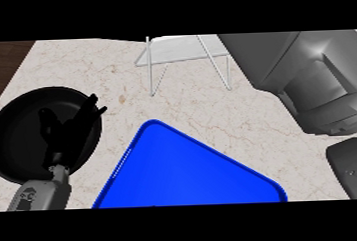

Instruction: Pick the cupcake from the tray and place it in the tiered shelf

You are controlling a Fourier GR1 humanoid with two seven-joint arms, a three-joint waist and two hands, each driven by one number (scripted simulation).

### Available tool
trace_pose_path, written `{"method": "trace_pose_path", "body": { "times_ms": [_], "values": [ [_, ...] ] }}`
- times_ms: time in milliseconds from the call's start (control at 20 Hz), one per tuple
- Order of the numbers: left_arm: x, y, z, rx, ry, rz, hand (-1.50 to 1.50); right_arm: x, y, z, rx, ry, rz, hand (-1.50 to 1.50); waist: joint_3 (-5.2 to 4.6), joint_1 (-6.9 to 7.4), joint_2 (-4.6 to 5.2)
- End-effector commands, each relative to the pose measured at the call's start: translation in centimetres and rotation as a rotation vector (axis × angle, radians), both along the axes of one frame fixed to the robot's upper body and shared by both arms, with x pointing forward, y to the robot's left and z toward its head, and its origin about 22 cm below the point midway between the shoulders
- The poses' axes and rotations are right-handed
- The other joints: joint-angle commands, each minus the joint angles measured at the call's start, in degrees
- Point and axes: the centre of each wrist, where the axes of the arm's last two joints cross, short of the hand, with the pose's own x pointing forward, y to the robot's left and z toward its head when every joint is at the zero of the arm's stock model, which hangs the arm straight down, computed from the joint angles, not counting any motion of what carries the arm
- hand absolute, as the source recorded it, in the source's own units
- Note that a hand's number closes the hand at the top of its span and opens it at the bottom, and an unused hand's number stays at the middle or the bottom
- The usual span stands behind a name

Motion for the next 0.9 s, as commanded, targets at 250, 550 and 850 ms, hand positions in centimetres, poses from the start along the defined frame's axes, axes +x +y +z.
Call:
{"method": "trace_pose_path", "body": {
  "times_ms": [250, 550, 850],
  "values": [
    [0.2, -0.5, -1.2, -0.013, 0.066, -0.003, 0.00, 0.3, -0.8, 0.3, -0.055, 0.034, 0.031, 1.50, -0.51, 0.09, 0.63],
    [0.0, 0.8, -1.4, -0.009, 0.078, 0.013, 0.00, 0.5, -2.5, 2.0, 0.205, -0.102, -0.140, -1.50, -0.45, -0.40, 0.22],
    [-0.4, -0.9, -1.6, -0.016, 0.081, 0.007, 0.00, 0.5, -1.9, 1.2, 0.415, -0.145, -0.198, -1.50, -0.38, 0.19, 0.25]
  ]
}}
